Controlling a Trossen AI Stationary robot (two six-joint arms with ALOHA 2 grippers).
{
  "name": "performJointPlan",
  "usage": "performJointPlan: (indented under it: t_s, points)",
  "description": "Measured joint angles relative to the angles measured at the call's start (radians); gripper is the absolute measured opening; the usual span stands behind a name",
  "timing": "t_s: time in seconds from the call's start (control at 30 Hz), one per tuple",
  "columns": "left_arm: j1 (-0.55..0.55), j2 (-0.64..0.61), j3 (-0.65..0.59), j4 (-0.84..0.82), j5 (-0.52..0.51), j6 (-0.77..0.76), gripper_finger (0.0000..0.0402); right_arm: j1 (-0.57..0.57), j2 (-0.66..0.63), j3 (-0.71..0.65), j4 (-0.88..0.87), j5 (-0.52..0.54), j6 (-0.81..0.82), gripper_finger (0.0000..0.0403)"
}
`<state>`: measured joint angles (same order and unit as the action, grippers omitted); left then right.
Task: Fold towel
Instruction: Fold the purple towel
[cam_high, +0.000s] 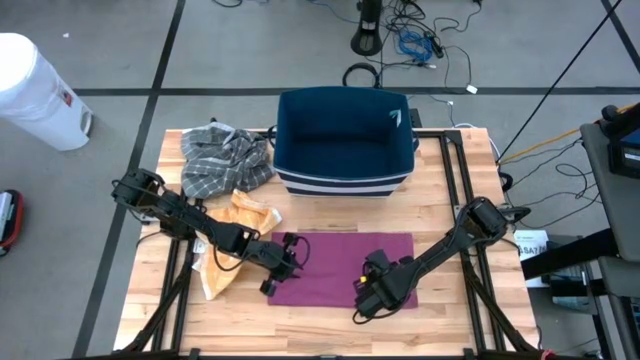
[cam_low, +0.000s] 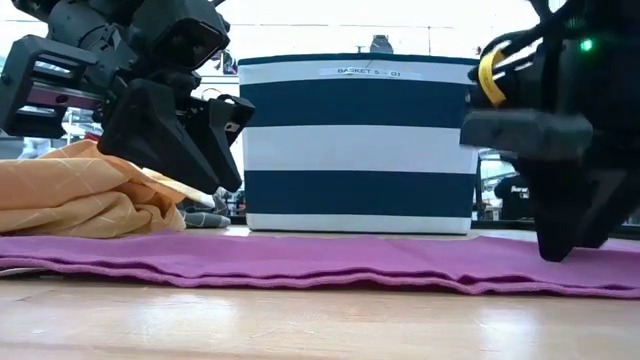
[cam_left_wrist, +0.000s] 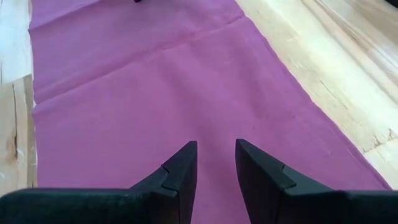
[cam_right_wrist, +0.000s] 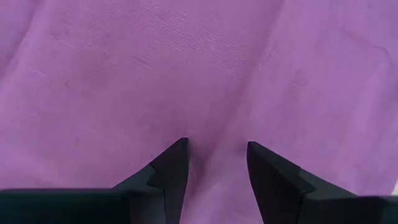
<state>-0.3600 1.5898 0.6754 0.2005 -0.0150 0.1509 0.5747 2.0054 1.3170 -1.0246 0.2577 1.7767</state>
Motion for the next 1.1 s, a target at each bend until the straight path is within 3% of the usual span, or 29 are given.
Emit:
performJointPlan:
  t_s: [0.2, 0.5, 0.83, 1.1]
  points:
    - [0.000, 0.000, 0.000, -0.002, 0.002, -0.007, 0.0116, 0.000, 0.003, 0.000, 0.004, 0.005, 0.000, 0.0134]
    - [0.000, 0.000, 0.000, -0.002, 0.002, -0.007, 0.0116, 0.000, 0.004, 0.000, 0.036, 0.005, -0.025, 0.0008]
    - [0.000, 0.000, 0.000, -0.005, 0.002, -0.010, 0.0116, 0.003, -0.001, 0.004, 0.011, 0.040, -0.030, 0.0001]
    - [0.000, 0.000, 0.000, -0.005, 0.002, -0.003, 0.0116, -0.007, -0.012, 0.152, -0.122, 0.108, -0.083, 0.0000]
